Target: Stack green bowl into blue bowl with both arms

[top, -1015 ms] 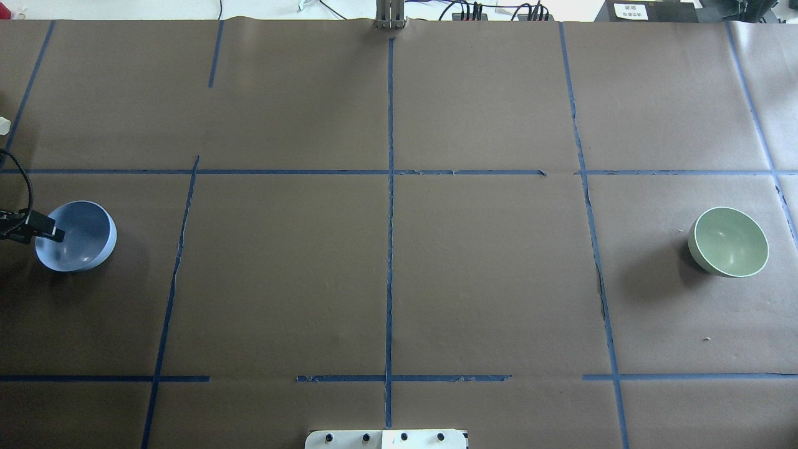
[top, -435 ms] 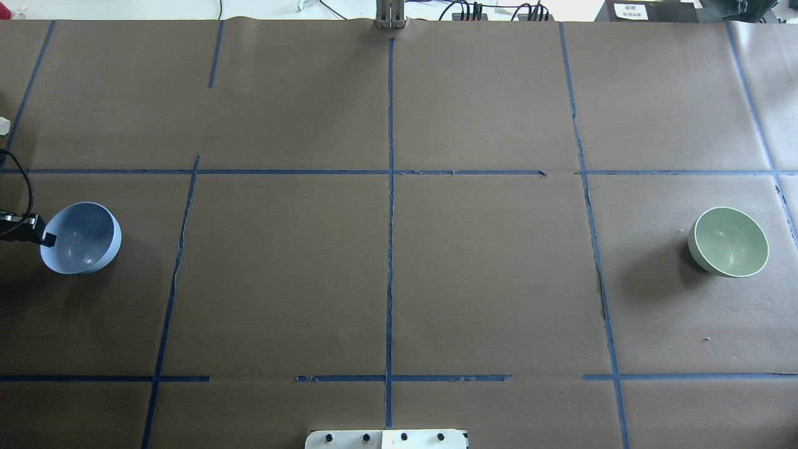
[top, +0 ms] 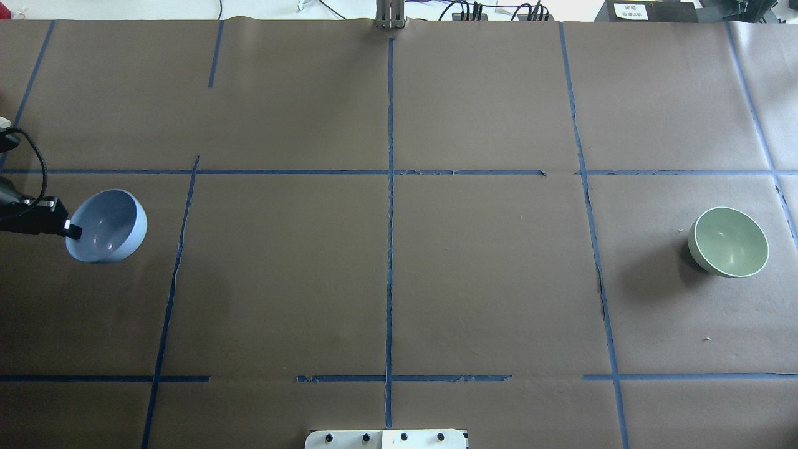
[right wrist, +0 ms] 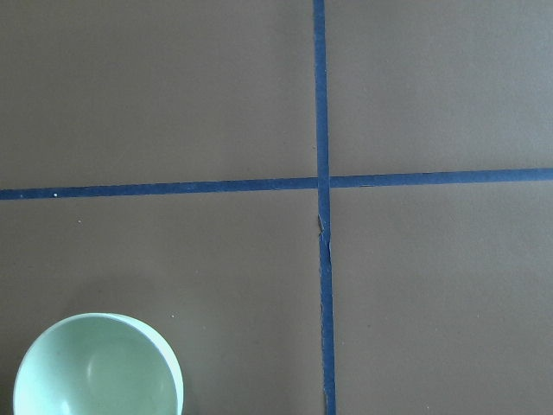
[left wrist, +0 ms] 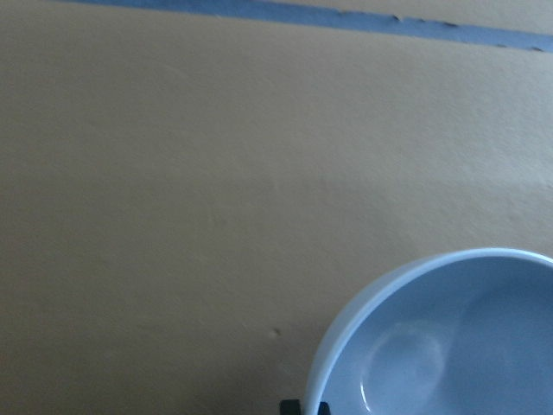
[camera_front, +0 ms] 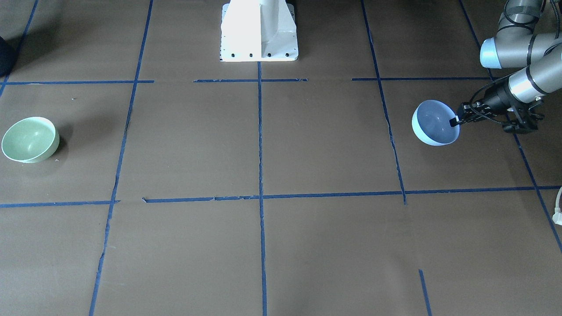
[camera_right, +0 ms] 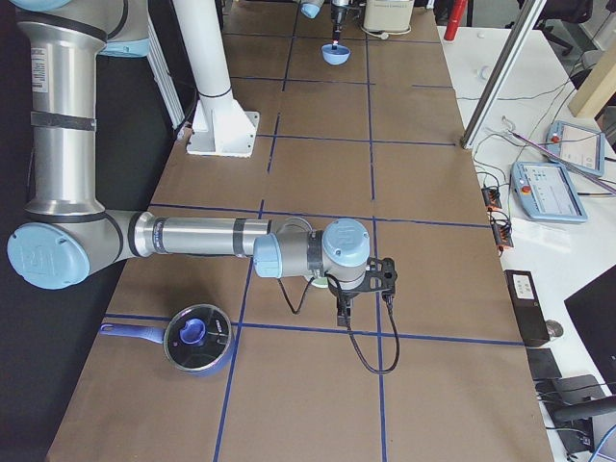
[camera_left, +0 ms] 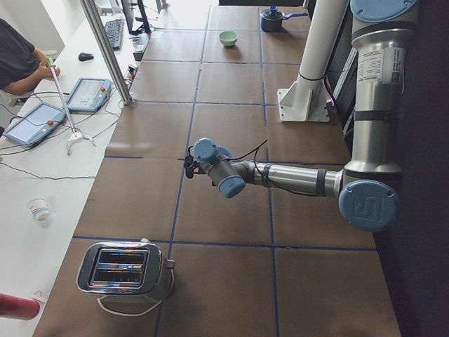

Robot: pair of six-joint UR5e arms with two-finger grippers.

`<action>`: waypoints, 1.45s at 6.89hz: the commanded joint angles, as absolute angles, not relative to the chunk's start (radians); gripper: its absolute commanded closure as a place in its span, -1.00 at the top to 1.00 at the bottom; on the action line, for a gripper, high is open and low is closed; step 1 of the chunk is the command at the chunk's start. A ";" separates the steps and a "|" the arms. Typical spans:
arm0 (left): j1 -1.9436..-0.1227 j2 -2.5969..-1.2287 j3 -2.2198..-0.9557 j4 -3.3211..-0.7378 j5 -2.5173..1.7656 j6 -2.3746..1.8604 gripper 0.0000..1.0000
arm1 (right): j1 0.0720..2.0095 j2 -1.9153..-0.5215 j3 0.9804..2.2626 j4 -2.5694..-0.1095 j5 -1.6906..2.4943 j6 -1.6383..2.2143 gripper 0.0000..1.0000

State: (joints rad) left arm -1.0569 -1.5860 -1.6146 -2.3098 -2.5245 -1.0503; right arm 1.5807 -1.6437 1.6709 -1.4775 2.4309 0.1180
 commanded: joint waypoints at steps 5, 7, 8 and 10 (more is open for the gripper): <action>-0.639 -2.139 -1.600 -2.036 -2.070 -1.627 -1.00 | 1.578 -1.600 1.686 -1.480 2.431 0.156 1.00; -0.566 -2.187 -1.548 -2.036 -1.993 -1.631 -1.00 | 1.577 -1.598 1.686 -1.479 2.431 0.161 1.00; -0.551 -2.187 -1.545 -2.037 -1.993 -1.629 -0.98 | 1.577 -1.598 1.681 -1.480 2.431 0.163 1.00; -0.526 -2.201 -1.545 -2.037 -1.993 -1.631 -0.95 | 1.578 -1.597 1.689 -1.479 2.433 0.212 1.00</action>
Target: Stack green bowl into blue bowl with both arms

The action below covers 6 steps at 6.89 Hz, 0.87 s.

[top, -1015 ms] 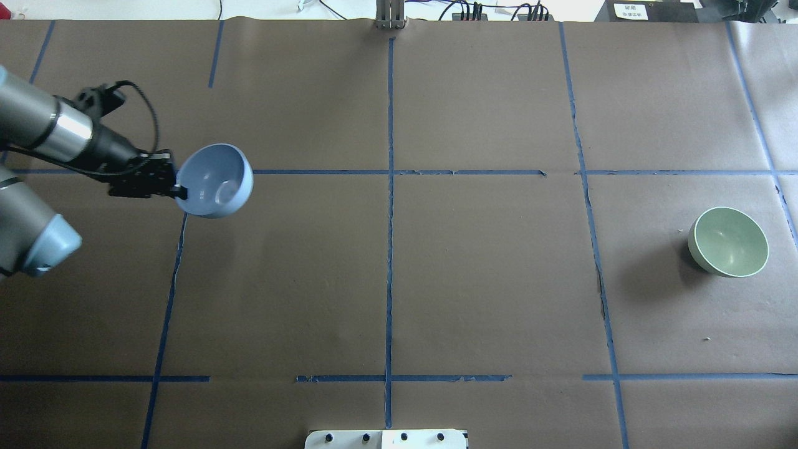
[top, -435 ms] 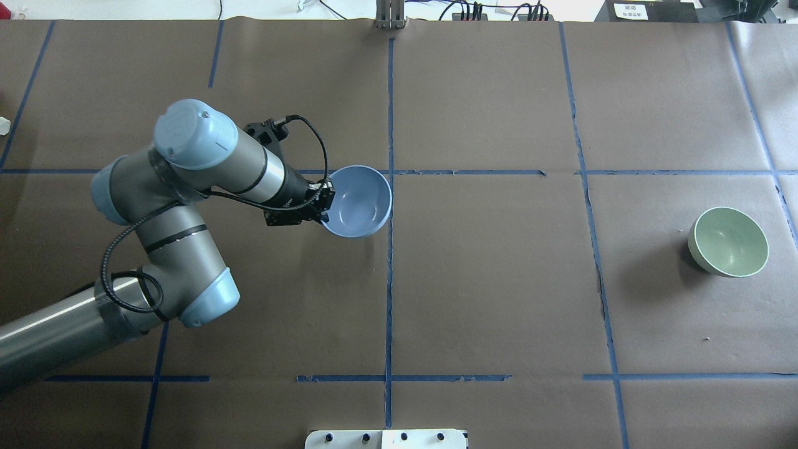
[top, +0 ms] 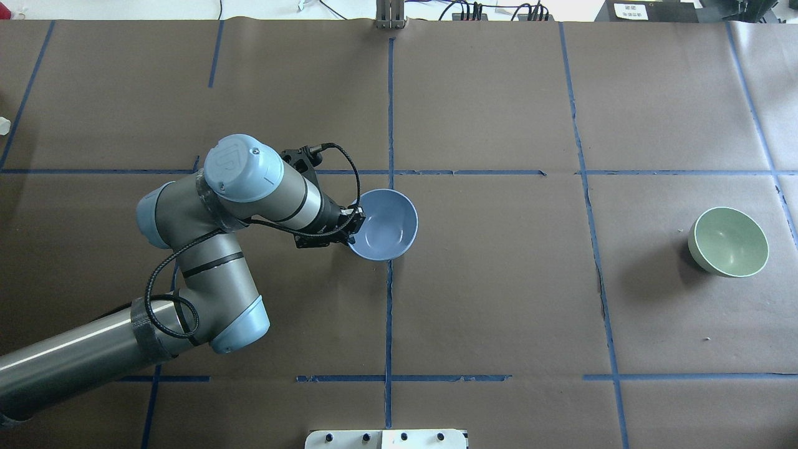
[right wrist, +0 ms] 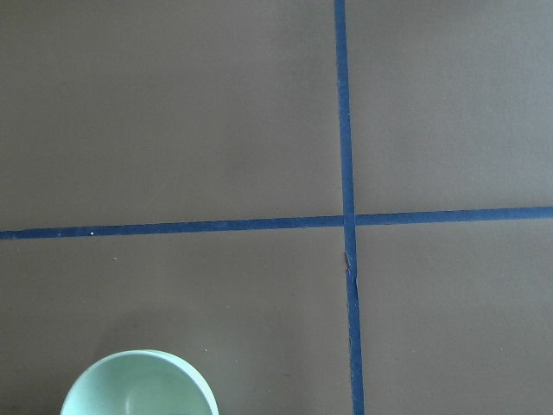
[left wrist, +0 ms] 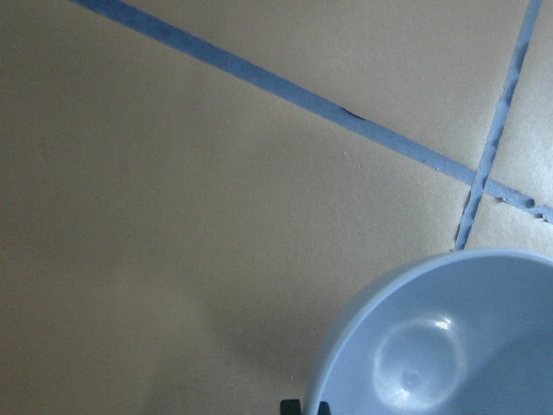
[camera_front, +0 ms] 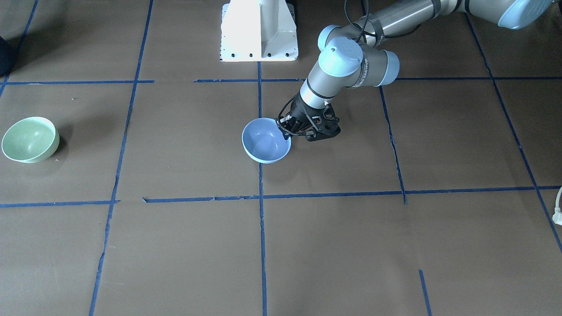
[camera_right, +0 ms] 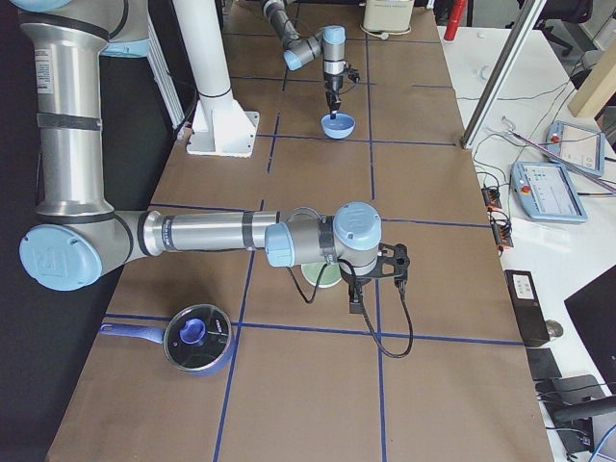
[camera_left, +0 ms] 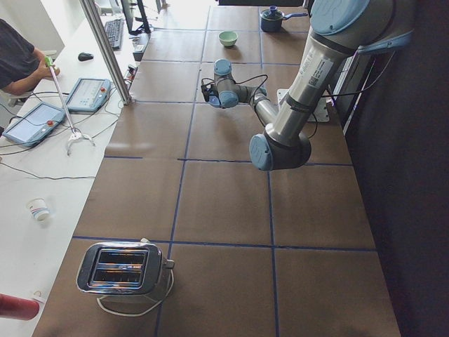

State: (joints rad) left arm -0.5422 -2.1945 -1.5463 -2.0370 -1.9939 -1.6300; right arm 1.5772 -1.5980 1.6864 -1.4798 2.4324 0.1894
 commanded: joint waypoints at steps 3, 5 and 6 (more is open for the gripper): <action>-0.523 -2.200 -1.543 -2.037 -1.993 -1.626 -0.23 | 1.578 -1.597 1.689 -1.480 2.433 0.212 1.00; -0.523 -2.197 -1.552 -2.039 -1.991 -1.620 0.99 | 1.577 -1.597 1.689 -1.480 2.433 0.212 1.00; -0.528 -2.189 -1.563 -2.037 -1.996 -1.620 1.00 | 1.578 -1.597 1.684 -1.480 2.433 0.213 1.00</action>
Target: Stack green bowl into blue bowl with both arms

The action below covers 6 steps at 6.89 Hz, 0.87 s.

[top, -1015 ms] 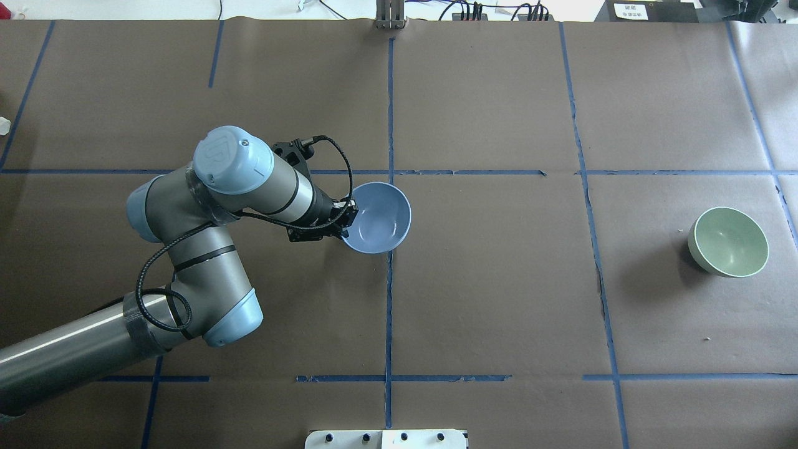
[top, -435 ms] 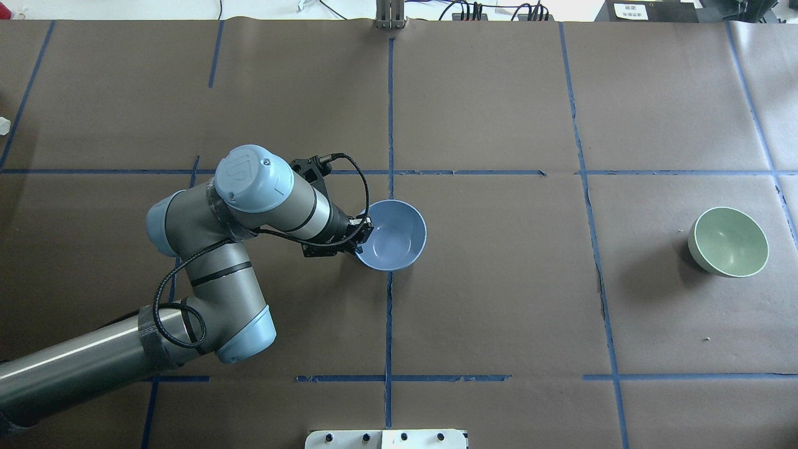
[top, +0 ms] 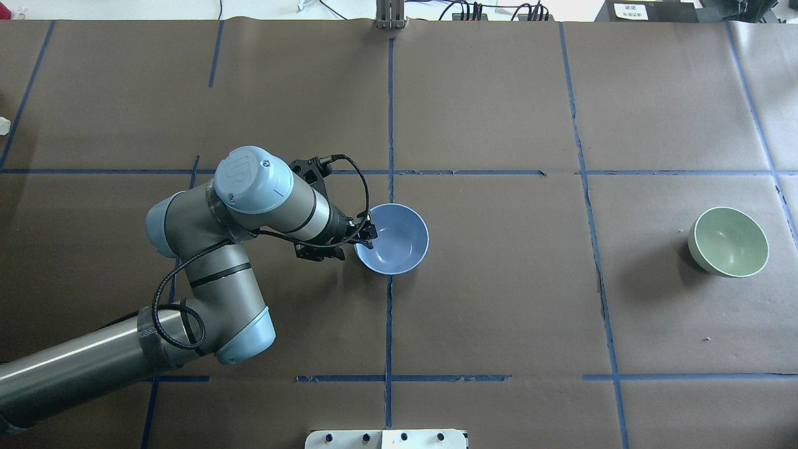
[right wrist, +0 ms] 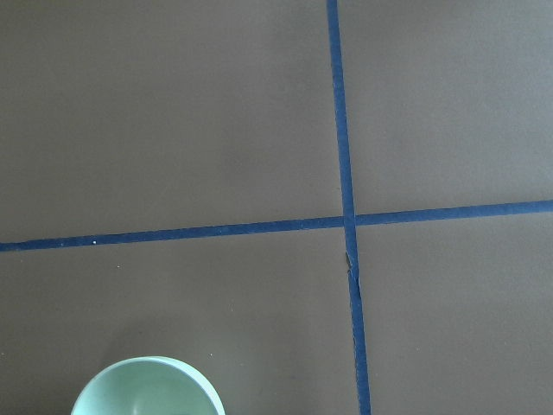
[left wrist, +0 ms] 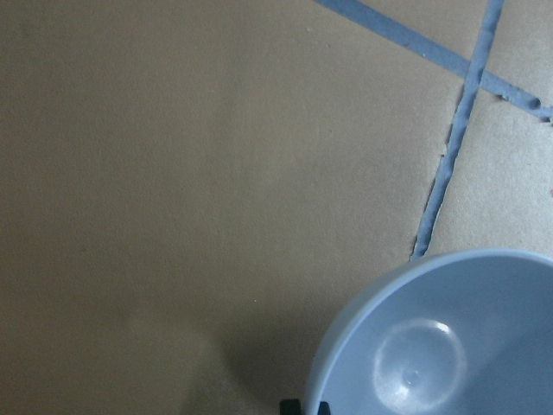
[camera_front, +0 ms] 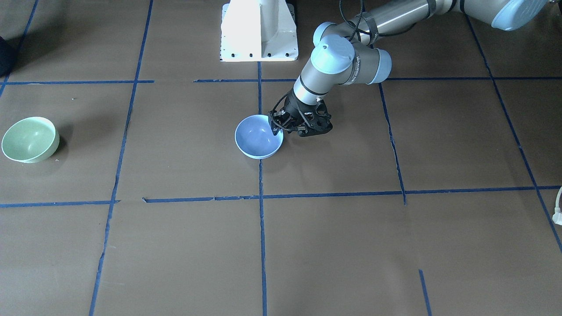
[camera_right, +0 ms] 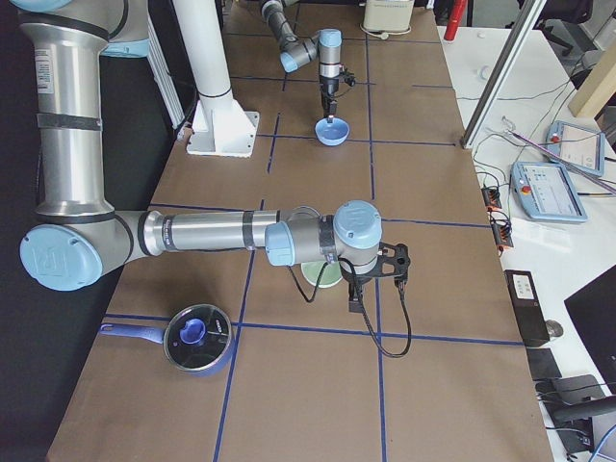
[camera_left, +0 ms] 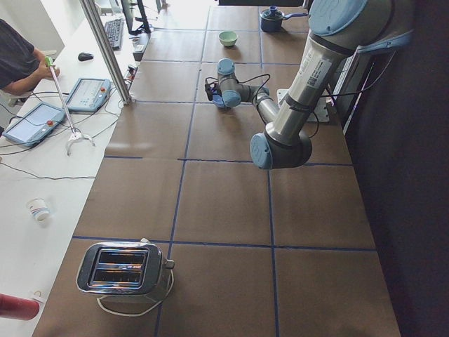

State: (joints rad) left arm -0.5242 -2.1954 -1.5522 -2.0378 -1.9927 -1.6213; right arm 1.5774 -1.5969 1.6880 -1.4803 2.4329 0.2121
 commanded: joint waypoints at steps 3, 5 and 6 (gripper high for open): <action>-0.631 -2.162 -1.685 -1.894 -2.150 -1.614 1.00 | 1.554 -1.611 1.683 -1.477 2.428 0.234 1.00; -0.675 -2.128 -1.779 -1.833 -2.187 -1.586 1.00 | 1.470 -1.661 1.681 -1.356 2.421 0.348 1.00; -0.676 -2.128 -1.801 -1.766 -2.187 -1.547 1.00 | 1.394 -1.702 1.677 -1.165 2.378 0.533 1.00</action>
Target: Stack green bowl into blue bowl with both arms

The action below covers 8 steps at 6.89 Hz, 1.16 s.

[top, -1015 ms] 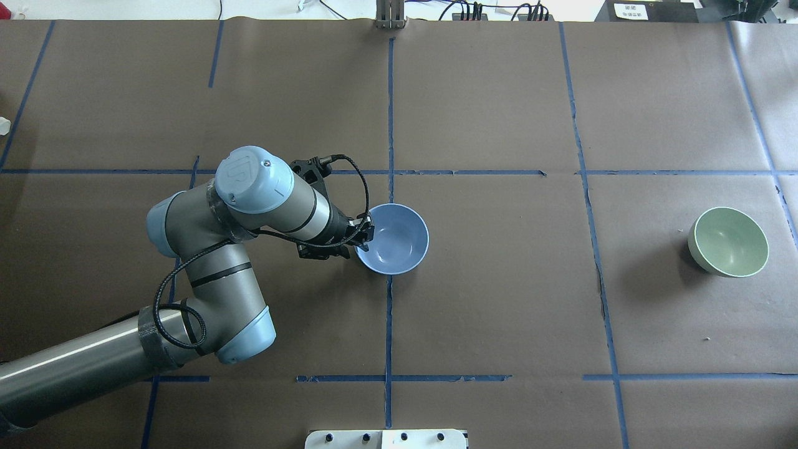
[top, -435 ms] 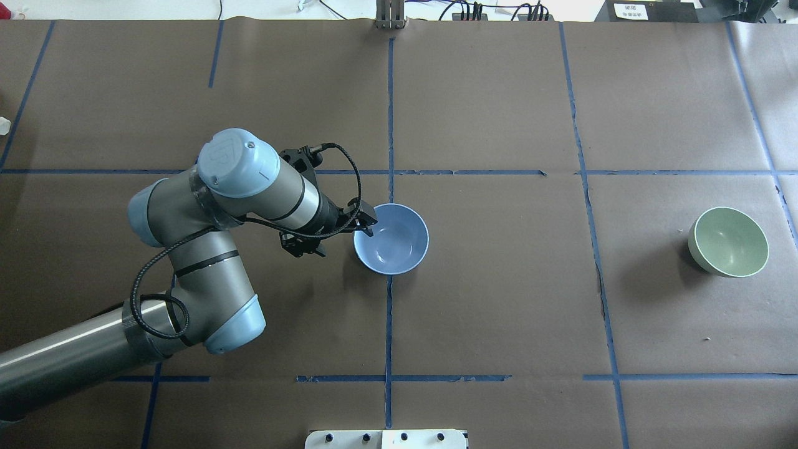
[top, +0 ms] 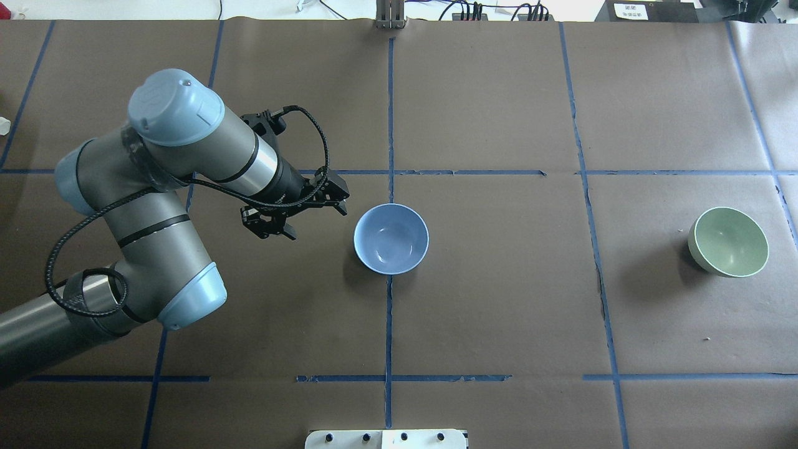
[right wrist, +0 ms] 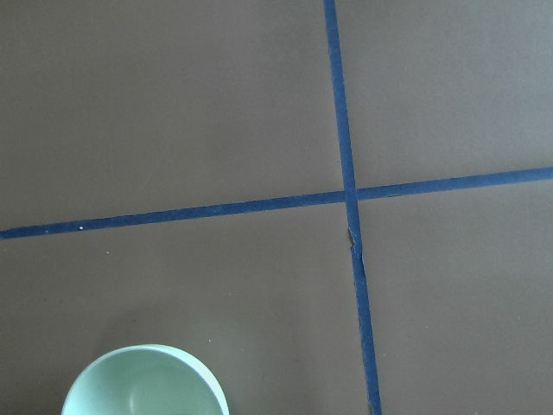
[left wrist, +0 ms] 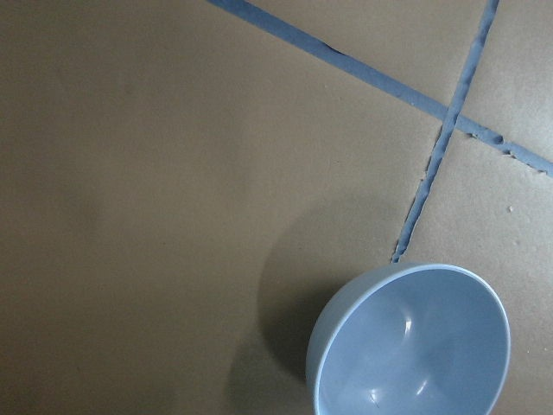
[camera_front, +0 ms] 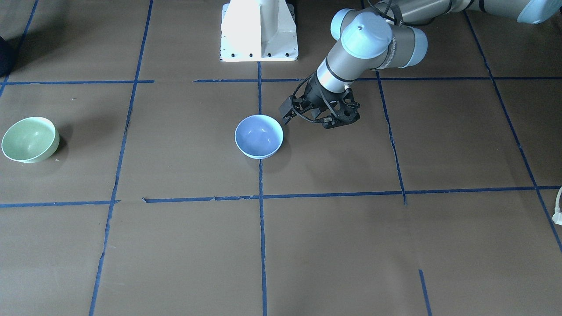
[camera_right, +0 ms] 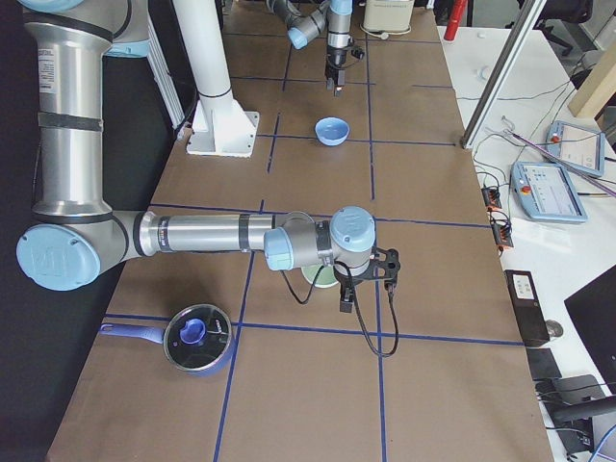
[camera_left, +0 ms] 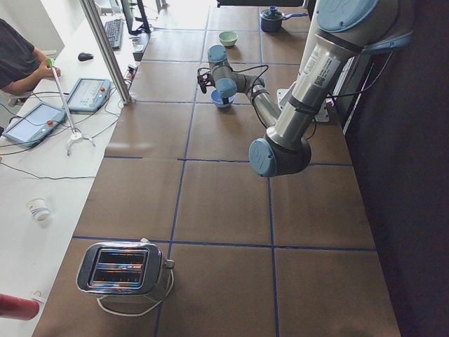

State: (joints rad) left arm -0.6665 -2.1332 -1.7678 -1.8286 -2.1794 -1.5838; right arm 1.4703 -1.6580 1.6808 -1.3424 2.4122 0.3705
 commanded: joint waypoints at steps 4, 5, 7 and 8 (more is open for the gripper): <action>-0.736 -2.053 -2.003 -1.474 -2.177 -1.300 1.00 | 1.166 -1.741 1.472 -0.695 2.293 0.788 0.99; -0.738 -2.043 -2.005 -1.474 -2.175 -1.293 1.00 | 1.158 -1.743 1.462 -0.692 2.293 0.787 0.98; -0.744 -2.043 -2.006 -1.474 -2.175 -1.293 1.00 | 1.140 -1.741 1.456 -0.690 2.299 0.811 0.44; -0.753 -2.042 -2.008 -1.474 -2.177 -1.292 1.00 | 1.140 -1.740 1.459 -0.690 2.304 0.824 -0.16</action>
